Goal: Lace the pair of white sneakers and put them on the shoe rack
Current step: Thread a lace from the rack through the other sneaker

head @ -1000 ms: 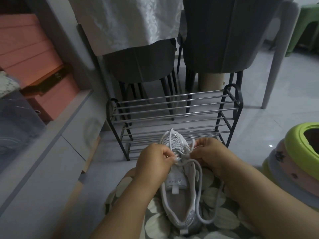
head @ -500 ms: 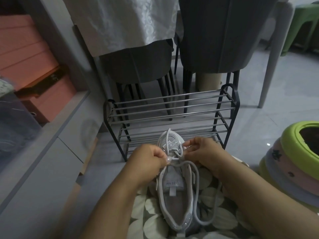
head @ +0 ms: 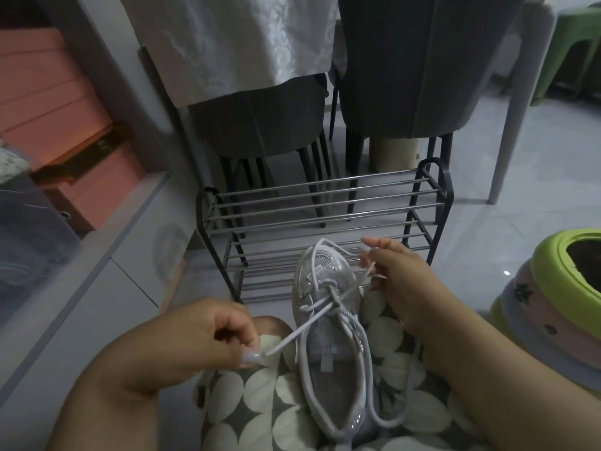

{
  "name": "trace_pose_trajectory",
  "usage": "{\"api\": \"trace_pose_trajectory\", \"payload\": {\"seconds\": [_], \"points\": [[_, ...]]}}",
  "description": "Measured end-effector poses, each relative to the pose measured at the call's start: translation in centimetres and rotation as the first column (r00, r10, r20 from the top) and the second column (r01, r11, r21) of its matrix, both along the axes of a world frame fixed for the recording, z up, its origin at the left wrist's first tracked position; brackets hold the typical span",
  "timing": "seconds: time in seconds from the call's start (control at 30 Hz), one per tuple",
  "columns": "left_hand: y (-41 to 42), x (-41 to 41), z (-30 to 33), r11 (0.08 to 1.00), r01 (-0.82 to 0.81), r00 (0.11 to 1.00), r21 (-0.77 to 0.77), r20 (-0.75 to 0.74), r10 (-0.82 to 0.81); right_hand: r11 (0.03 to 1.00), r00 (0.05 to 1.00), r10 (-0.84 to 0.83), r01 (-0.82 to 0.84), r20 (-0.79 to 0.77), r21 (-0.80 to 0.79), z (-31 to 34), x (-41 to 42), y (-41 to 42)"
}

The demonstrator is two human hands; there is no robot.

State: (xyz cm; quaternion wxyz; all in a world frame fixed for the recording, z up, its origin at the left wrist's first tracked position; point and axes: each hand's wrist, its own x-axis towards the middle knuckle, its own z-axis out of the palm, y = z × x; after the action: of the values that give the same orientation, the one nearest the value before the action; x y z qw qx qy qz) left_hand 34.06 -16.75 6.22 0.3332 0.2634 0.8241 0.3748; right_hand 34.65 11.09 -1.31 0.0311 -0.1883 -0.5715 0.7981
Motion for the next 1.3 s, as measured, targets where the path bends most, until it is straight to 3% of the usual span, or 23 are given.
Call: {"api": "trace_pose_trajectory", "payload": {"seconds": [0.1, 0.23, 0.5, 0.57, 0.6, 0.67, 0.73, 0.77, 0.87, 0.93, 1.03, 1.13, 1.3], "points": [[2.2, -0.2, -1.4, 0.969, -0.152, 0.978, -0.198, -0.174, 0.117, 0.999, 0.998, -0.003, 0.001, -0.055, -0.042, 0.0, -0.2, -0.5], [6.2, 0.0, -3.1, 0.941, -0.336, 0.877, -0.039, -0.377, 0.297, 0.989, 0.99, 0.053, -0.07, -0.131, -0.13, 0.2, 0.0, -1.1], [9.8, 0.2, -6.4, 0.935, -0.301, 0.722, -0.187, -0.685, 0.095, 0.959, 0.968, 0.135, -0.182, -0.214, -0.217, 0.3, 0.1, -1.5], [9.7, -0.1, -6.3, 0.951, -0.274, 0.76, -0.146, -0.638, 0.122, 0.952, 0.965, 0.135, -0.189, -0.224, -0.239, 0.3, 0.2, -1.5], [9.3, -0.3, -6.0, 0.959, -0.269, 0.828, -0.09, -0.531, 0.182, 0.95, 0.967, 0.127, -0.183, -0.223, -0.254, 0.3, 0.2, -1.5], [8.1, -0.8, -4.8, 0.958, -0.281, 0.941, 0.062, -0.179, 0.287, 0.95, 0.973, 0.095, -0.152, -0.21, -0.274, 0.2, 0.2, -1.3], [6.2, -1.2, -3.5, 0.933, -0.298, 0.953, 0.201, 0.112, 0.28, 0.948, 0.982, 0.05, -0.104, -0.182, -0.301, 0.0, 0.1, -0.9], [5.0, -1.4, -3.0, 0.923, -0.294, 0.952, 0.249, 0.164, 0.259, 0.946, 0.985, 0.026, -0.079, -0.17, -0.315, -0.1, 0.0, -0.8], [1.2, -2.1, -1.4, 0.885, -0.276, 0.961, 0.375, 0.134, 0.243, 0.943, 0.987, -0.064, 0.013, -0.144, -0.332, -0.3, -0.2, -0.3], [-1.3, -2.6, -1.1, 0.841, -0.358, 0.933, 0.405, 0.123, 0.338, 0.952, 0.986, -0.115, 0.074, -0.121, -0.298, -0.5, -0.4, 0.0], [-2.8, -2.9, -1.5, 0.882, -0.419, 0.898, 0.214, -0.048, 0.438, 0.975, 0.987, -0.129, 0.108, -0.098, -0.196, -0.7, -0.6, 0.0], [-1.3, -2.9, -2.9, 0.922, -0.37, 0.925, -0.114, -0.137, 0.355, 0.995, 0.994, -0.058, 0.049, -0.097, -0.09, -0.5, -0.5, -0.6], [3.4, -2.0, -5.1, 0.948, -0.318, 0.924, -0.026, -0.234, 0.303, 0.999, 0.998, 0.007, -0.009, -0.057, -0.038, -0.6, -0.2, -1.4]]}}
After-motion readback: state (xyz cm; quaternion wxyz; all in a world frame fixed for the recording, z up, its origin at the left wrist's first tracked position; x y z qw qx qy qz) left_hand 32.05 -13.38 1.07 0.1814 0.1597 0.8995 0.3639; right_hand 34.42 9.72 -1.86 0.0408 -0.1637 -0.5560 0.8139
